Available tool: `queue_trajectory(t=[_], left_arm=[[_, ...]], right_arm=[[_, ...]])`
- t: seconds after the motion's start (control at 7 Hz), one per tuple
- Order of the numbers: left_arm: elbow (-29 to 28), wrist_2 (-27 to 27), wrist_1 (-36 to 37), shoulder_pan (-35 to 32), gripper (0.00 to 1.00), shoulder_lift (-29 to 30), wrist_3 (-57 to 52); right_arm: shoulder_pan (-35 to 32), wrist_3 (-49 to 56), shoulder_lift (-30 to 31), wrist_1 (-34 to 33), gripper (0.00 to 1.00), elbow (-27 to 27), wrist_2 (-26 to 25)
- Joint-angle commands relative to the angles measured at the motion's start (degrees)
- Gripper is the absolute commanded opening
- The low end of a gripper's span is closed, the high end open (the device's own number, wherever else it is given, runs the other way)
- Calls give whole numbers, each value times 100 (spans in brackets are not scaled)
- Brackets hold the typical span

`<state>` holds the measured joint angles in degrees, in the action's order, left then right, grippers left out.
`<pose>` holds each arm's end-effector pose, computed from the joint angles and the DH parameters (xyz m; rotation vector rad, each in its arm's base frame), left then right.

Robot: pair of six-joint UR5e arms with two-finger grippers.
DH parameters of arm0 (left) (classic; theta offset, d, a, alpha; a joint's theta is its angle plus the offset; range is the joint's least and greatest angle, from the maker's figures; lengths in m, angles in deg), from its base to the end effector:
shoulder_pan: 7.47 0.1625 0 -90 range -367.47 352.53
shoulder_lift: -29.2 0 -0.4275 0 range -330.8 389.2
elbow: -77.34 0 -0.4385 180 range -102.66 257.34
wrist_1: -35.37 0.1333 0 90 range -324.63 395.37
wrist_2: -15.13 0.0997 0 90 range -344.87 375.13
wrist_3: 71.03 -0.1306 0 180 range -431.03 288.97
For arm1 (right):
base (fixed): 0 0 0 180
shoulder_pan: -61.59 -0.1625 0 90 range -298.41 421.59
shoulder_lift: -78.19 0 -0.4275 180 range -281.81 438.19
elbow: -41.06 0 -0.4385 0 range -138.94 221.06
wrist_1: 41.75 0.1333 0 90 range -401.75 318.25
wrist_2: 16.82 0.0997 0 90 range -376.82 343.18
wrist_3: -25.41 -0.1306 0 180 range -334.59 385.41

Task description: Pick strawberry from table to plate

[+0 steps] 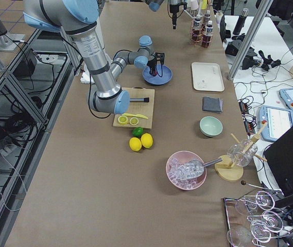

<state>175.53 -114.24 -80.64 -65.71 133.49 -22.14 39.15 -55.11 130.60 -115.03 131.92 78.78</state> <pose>0.3005 -0.5813 0.4014 0.2008 1.0132 0.0187 -0.6637 -0.4045 0.2210 0.1781 -0.9508 0.1612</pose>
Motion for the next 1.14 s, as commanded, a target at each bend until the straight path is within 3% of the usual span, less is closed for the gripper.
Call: queue_trajectory(t=[0.0,0.29,0.43,0.57,0.71,1.0], left_arm=[[7,-270,0,-282,97,-66,-46],[-2,-553,366,-1044,97,-240,-1435],[15,-720,935,-1467,97,-251,-2279],[15,-791,1227,-1775,97,-399,-2879],[-37,-792,1248,-1952,97,-513,-3259],[-221,-783,1248,-2252,97,-611,-3631]], right_arm=[[-503,18,206,-72,100,420,500],[-1967,1581,1493,-134,100,1491,1825],[-2949,2732,1996,-134,100,1539,2692],[-3768,3779,2479,-134,100,1496,3301],[-4438,4746,2884,-160,100,1383,3568],[-5905,7003,3064,-160,100,219,4298]])
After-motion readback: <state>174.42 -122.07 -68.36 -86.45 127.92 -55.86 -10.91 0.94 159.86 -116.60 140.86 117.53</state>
